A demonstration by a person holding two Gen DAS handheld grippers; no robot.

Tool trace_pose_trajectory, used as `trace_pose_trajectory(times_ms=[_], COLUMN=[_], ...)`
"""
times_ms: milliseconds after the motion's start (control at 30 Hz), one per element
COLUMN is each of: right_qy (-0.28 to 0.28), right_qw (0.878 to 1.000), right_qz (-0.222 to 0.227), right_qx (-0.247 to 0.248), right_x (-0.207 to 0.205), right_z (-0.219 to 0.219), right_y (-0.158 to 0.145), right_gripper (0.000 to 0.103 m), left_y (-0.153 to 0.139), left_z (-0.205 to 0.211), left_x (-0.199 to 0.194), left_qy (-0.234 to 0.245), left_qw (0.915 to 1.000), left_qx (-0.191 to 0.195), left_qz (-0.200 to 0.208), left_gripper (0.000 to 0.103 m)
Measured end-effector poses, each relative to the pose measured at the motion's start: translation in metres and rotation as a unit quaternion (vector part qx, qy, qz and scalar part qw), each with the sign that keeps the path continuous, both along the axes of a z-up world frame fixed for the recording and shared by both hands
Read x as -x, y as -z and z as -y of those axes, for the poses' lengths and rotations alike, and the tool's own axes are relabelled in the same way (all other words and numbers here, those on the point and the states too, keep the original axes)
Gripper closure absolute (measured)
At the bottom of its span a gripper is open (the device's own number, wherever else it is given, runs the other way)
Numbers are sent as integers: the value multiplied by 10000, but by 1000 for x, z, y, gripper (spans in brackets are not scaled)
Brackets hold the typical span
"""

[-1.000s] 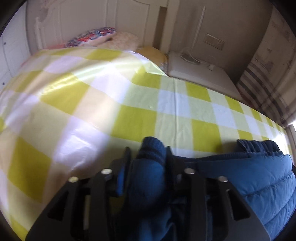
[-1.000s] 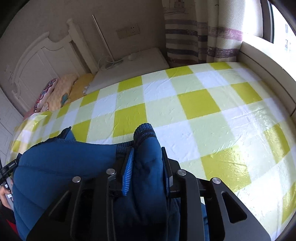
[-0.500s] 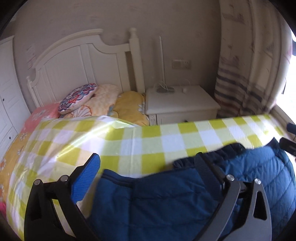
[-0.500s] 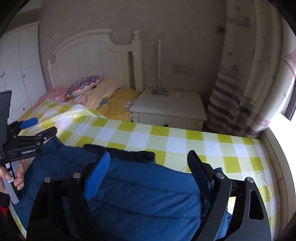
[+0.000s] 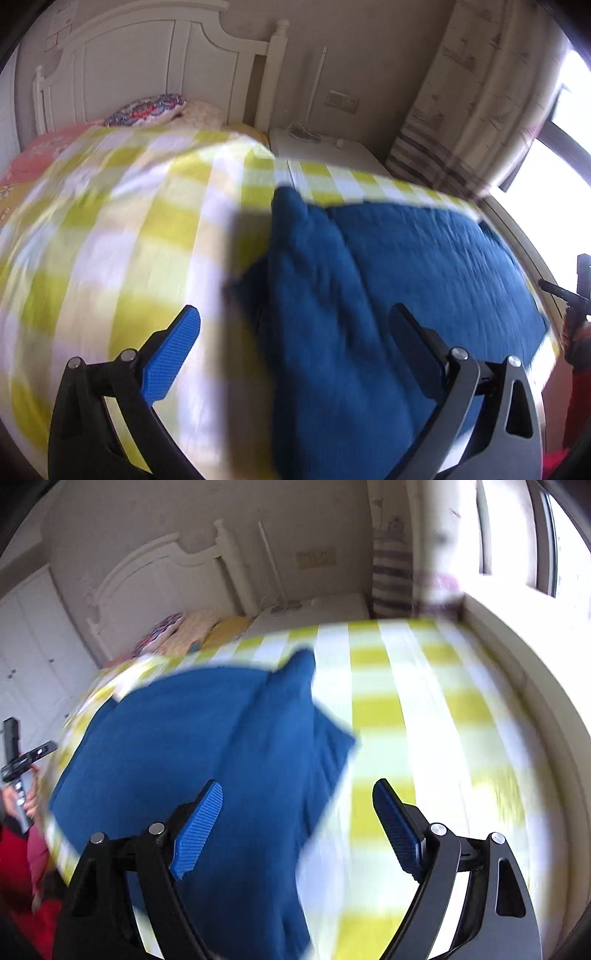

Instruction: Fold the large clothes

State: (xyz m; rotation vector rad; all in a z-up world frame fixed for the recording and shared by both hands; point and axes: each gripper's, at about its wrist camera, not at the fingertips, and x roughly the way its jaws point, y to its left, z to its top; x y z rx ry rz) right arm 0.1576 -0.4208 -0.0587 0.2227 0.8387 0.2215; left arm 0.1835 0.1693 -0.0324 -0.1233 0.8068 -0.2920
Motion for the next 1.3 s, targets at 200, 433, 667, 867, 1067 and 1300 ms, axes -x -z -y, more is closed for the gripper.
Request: trace_pose_trajectory(times_ms=[200,433,667,867,1067,1300], right_qy=[-376,-599,-555,-452,-167,-531], right_qw=[9982,9966,9965,9984,9871,9711], right_qz=[-72,370,304,26,1570,1976], right_qx=[-456,-438,-546,-340,252,1226], right_x=[66,54,114,155,106,-12], right_z=[-6,-46,-45,-39,-60,-193], right_y=[39,34,31,19,-98,-126], right_gripper=[21,64,71,63,38,10], left_y=[50,68,59,35,-86,-103], left_z=[17,19,16,18,48,171], left_x=[51,43,101,139,116,3], left_qy=[414,350,496,235,-302,-340], left_qw=[9987,9904,9922,9993,9847,9858], left_qx=[-133,1238,1024,10,-719,-1152], left_qz=[-270,-509,-511,-281,1559,1171], left_gripper=[2,52,63,30,3,2])
